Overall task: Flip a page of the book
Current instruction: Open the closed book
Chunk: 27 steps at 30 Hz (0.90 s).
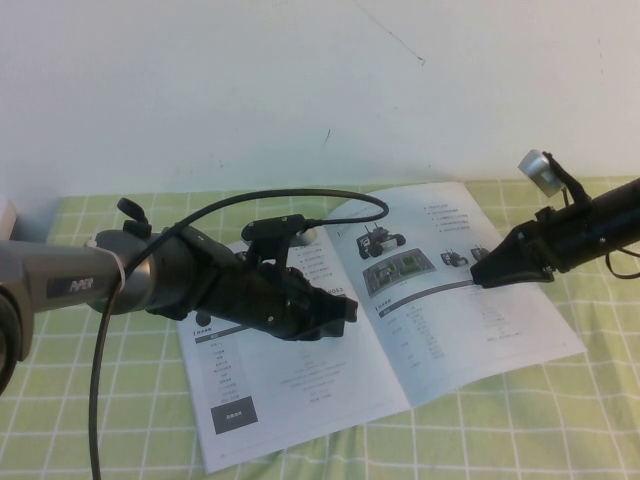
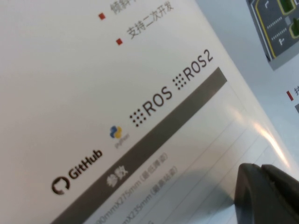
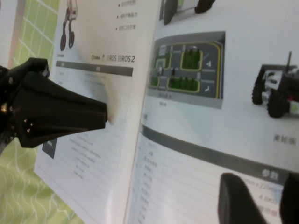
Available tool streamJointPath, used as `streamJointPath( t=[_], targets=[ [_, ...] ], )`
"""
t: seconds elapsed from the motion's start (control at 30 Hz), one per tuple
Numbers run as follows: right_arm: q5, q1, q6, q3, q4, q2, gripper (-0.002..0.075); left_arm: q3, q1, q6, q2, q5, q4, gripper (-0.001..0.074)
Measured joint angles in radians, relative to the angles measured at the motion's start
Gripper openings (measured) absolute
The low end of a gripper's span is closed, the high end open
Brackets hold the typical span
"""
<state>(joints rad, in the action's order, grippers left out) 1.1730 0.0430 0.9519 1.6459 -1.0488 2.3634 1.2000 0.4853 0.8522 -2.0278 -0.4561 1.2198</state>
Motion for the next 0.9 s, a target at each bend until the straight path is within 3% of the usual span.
streamJointPath(
  t=[0.17, 0.3, 0.47, 0.57, 0.77, 0.9],
  targets=[
    [0.0, 0.029, 0.0, 0.0, 0.022, -0.047, 0.0048, 0.0, 0.0, 0.013, 0.0, -0.002, 0.0, -0.0002],
    [0.002, 0.055, 0.005, 0.0, 0.125, -0.115, 0.0008, 0.0, 0.0, 0.034, 0.0, -0.002, 0.0, -0.0002],
    [-0.008, 0.065, -0.1, 0.0, 0.376, -0.164, -0.0001, 0.006, 0.0, 0.045, 0.0, -0.004, -0.008, -0.0002],
    [-0.015, 0.065, -0.132, 0.0, 0.438, -0.162, -0.0002, 0.037, 0.0, 0.045, 0.0, -0.023, -0.017, -0.0002],
    [-0.024, 0.065, -0.057, 0.0, 0.376, -0.153, 0.0012, 0.136, 0.002, 0.011, 0.0, -0.014, -0.067, -0.0002],
    [-0.059, 0.065, 0.02, 0.0, 0.291, -0.153, 0.0131, 0.177, 0.002, -0.046, -0.012, 0.038, -0.135, -0.0002]
  ],
)
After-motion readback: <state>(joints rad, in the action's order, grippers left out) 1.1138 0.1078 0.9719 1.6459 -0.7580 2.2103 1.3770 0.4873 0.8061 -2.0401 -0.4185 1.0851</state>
